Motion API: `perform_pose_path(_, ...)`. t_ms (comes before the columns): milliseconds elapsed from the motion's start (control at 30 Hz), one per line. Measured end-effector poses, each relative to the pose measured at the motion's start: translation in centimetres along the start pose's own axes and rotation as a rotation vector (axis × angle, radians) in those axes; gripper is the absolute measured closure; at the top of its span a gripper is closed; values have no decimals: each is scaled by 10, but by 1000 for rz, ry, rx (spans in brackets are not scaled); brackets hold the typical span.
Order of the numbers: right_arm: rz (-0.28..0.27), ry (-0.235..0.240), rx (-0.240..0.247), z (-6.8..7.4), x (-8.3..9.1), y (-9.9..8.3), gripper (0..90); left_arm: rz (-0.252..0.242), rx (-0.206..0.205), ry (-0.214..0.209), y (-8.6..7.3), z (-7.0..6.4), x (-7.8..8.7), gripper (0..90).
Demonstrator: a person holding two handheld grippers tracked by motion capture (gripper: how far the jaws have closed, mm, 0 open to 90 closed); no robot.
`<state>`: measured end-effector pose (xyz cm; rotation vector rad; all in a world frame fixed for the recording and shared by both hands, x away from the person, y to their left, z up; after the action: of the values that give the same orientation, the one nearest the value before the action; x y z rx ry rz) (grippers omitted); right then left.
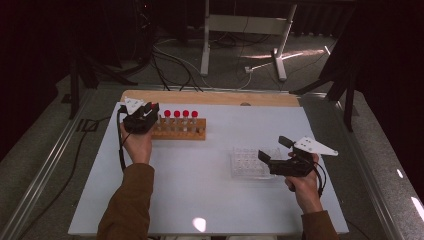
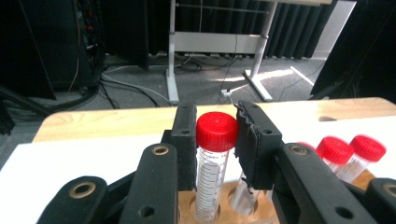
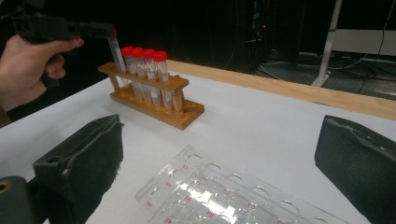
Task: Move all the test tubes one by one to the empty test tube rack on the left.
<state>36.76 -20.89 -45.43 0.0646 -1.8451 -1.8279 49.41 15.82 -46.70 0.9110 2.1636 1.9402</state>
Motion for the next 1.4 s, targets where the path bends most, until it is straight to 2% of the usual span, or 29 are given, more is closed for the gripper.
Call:
perform_pose_path(200,-2,1,2,0,0,0,11,31,-4,12,-13,3,-3,708)
perform_pose_path(633,-2,3,1,0,1,0,11,50,-2,13,-24,4,-5,695)
perform_pose_path(767,-9,5,1,0,2,0,11,26,36,-16,-22,3,0,509)
perform_pose_path(833,-12,8,2,0,2,0,11,16,51,-34,-19,1,6,401)
perform_pose_path(933,-15,6,3,0,2,-2,11,10,31,-52,-14,-4,18,262)
perform_pose_path(1033,-16,5,11,1,2,-4,11,12,12,-85,-12,-11,35,173)
perform_pose_path(1200,-35,4,21,1,5,-7,11,21,-27,-146,-15,-23,70,98)
perform_pose_path(1300,-55,-7,36,1,8,-10,12,15,-35,-168,-23,-30,91,50)
perform_pose_path(1400,-64,-7,40,1,9,-14,12,18,-58,-171,-33,-36,108,21)
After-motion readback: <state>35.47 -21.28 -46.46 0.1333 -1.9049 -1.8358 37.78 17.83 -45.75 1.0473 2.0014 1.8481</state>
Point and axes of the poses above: each handheld gripper's, and its own axes: x roughly backward along the jaws, y roughly out of its top, z roughly to its left, the point moved 10 cm from there along -x, roughly forward along the jaws, and after that the axes turned 15 degrees about -y, right-handed, at the moved point
